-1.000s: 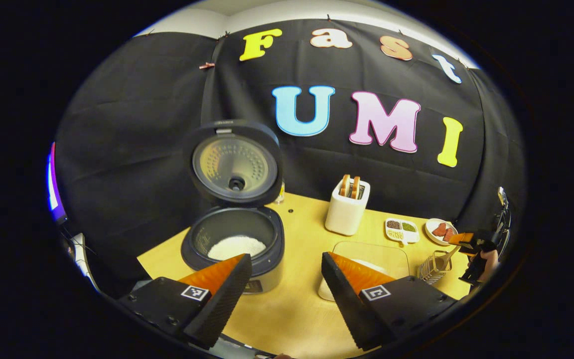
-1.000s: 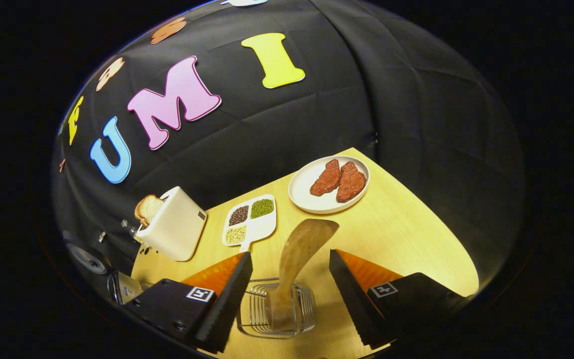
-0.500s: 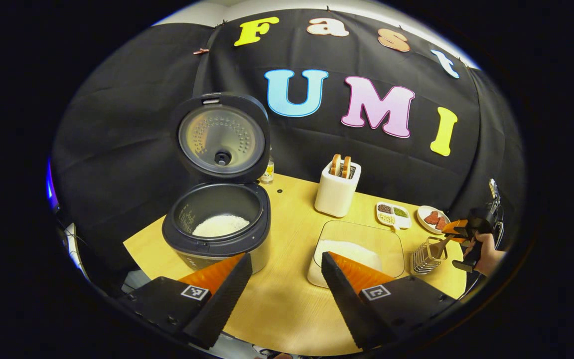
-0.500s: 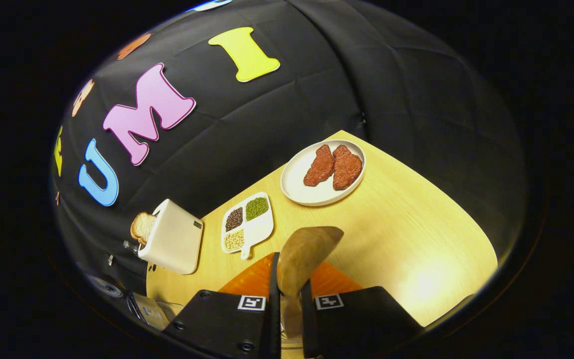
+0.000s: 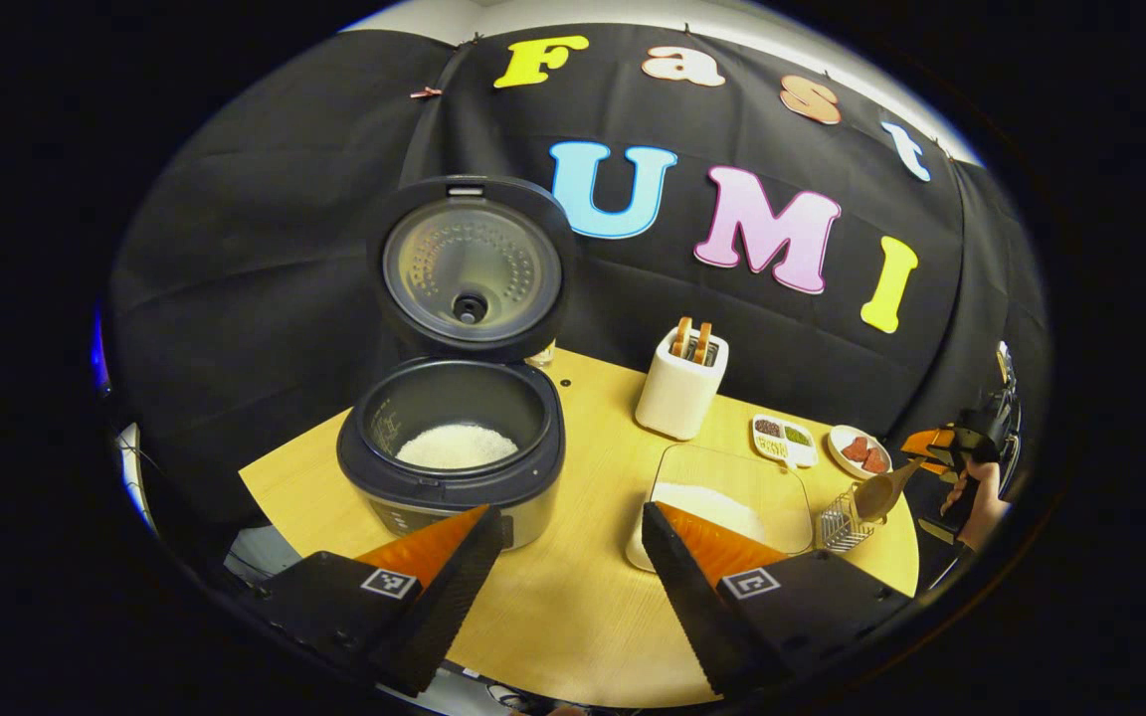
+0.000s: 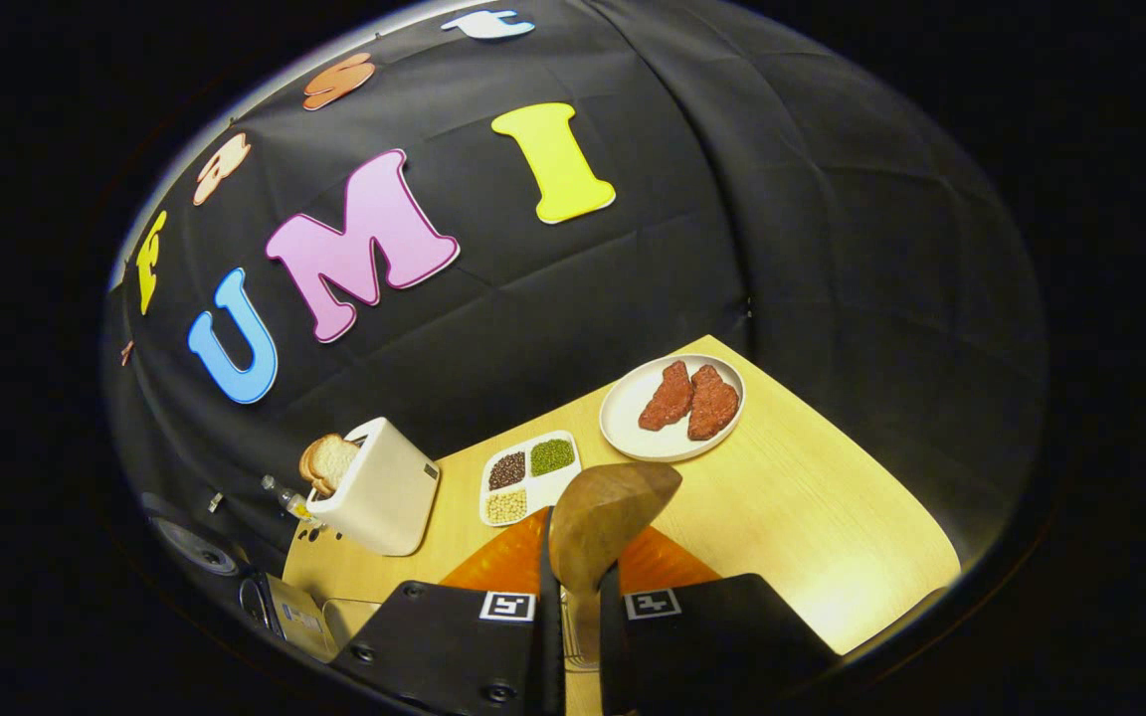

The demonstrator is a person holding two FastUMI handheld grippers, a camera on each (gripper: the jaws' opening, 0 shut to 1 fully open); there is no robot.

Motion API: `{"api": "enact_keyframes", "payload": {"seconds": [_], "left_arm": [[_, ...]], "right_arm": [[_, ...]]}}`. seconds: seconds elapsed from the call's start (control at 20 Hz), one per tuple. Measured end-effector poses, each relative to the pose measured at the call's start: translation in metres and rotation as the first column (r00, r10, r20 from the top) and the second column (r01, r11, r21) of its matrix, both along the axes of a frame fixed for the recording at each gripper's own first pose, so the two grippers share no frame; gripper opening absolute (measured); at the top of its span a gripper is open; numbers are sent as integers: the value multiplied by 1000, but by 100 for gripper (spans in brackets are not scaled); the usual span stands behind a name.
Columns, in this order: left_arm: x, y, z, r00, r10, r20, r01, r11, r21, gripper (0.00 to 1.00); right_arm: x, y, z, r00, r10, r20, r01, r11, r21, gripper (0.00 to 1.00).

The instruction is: Close the left gripper, press the button to open the rice cooker; take a wooden spoon from the chopstick holder with the right hand, scoop a spoonful of rice and pour it into the rice cooker, then put the wooden spoon back into the chopstick holder.

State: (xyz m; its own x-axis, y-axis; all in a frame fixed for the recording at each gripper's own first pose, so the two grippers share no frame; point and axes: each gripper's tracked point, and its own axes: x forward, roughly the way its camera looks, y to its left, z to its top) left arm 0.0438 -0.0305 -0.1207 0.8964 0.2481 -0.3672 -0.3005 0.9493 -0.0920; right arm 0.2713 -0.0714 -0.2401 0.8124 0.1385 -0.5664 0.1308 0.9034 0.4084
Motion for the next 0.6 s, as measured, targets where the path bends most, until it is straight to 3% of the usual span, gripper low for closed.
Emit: {"api": "enact_keyframes", "payload": {"seconds": [0.35,0.6], "left_arm": [[-4,5,12,991,-126,53,125,992,21,95],[-12,21,10,983,-172,59,171,985,21,95]], "right_arm": [[-18,38,62,996,10,93,-10,1000,-6,18],[-32,93,79,991,91,101,-91,996,1,18]]}}
